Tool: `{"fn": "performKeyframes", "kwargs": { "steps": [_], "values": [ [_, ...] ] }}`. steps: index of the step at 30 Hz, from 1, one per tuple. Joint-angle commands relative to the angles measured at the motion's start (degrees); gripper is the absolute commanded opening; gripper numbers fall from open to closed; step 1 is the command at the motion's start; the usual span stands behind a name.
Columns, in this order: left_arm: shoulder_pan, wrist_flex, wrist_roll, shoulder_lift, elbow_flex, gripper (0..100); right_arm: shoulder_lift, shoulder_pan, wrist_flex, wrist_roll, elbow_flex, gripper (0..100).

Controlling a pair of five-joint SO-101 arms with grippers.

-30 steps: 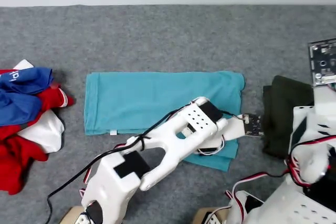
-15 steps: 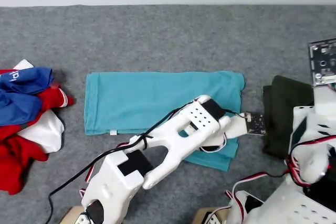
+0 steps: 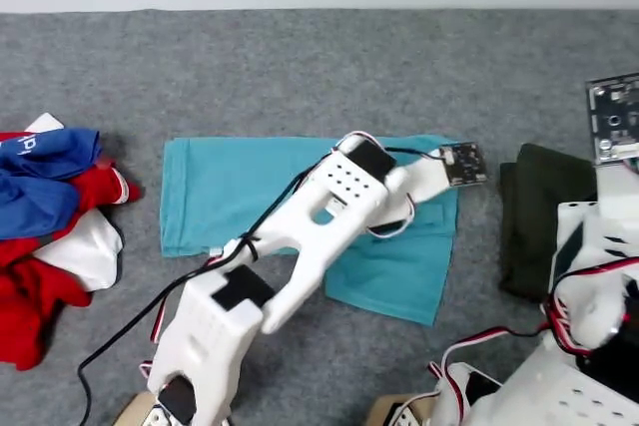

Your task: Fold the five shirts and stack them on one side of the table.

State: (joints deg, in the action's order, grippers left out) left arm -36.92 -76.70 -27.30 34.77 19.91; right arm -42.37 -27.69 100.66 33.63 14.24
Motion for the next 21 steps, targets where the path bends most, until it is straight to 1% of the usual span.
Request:
{"fn": "performKeyframes", "kwargs": {
  "steps": [1,4,7,11,15,18,21],
  "values": [
    [2.1,2.0,0.2,2.1,3.4,11,-0.7,-0.7,2.2,-0.6,-0.1,0.9],
    [4.6,1.5,2.3,6.8,8.4,15,-0.7,-0.7,2.2,-0.6,-0.1,0.9],
    [7.5,0.0,2.6,10.6,15.8,16,-0.7,-0.7,2.2,-0.6,-0.1,0.9],
    [9.5,-6.0,2.4,15.0,28.5,16,-0.7,-0.7,2.2,-0.6,-0.1,0.9],
    [9.7,-11.9,-0.4,20.0,40.4,16,-0.7,-0.7,2.2,-0.6,-0.1,0.9],
    [9.8,-15.3,-0.6,23.6,47.5,16,-0.7,-0.7,2.2,-0.6,-0.1,0.9],
    [9.6,-20.7,-0.6,25.3,54.0,16,-0.7,-0.9,2.2,-0.6,-0.1,0.9]
  ]
}}
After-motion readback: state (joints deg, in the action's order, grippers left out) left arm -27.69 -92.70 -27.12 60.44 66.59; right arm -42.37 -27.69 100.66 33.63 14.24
